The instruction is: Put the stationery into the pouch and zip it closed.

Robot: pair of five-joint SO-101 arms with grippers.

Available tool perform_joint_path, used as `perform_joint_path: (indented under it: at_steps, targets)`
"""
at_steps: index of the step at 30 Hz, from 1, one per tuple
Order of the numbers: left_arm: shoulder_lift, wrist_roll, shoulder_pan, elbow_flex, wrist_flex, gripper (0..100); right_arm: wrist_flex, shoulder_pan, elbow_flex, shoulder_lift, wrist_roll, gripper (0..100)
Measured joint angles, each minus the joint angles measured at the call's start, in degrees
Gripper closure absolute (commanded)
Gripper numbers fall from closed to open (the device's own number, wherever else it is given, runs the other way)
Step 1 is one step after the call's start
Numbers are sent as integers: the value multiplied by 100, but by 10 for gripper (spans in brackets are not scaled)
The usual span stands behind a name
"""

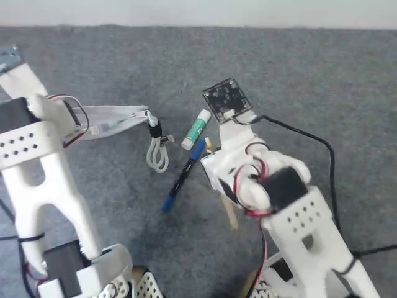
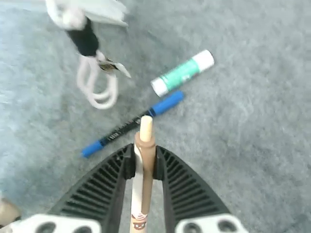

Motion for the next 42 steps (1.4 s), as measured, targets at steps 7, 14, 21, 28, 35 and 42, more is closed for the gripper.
perform_joint_path:
  at_steps: [7,14,21,28,35,42]
  targets:
    - [0,0,0,0,0,990,-79,-624,0,-686,-396,993]
    - [0,0,0,0,0,990,-712,-1029,0,-1143,-1037,993]
    - [0,0,237,88,0,990,-1354,-1187,0,-1187,-1160,993]
    - [0,0,422,97,0,990,-2215,-1187,0,-1187,-1160,993]
    - [0,0,422,97,0,990,-3042,-1204,0,-1187,-1160,993]
    - [0,0,422,97,0,990,-3815,-1187,0,-1187,-1160,993]
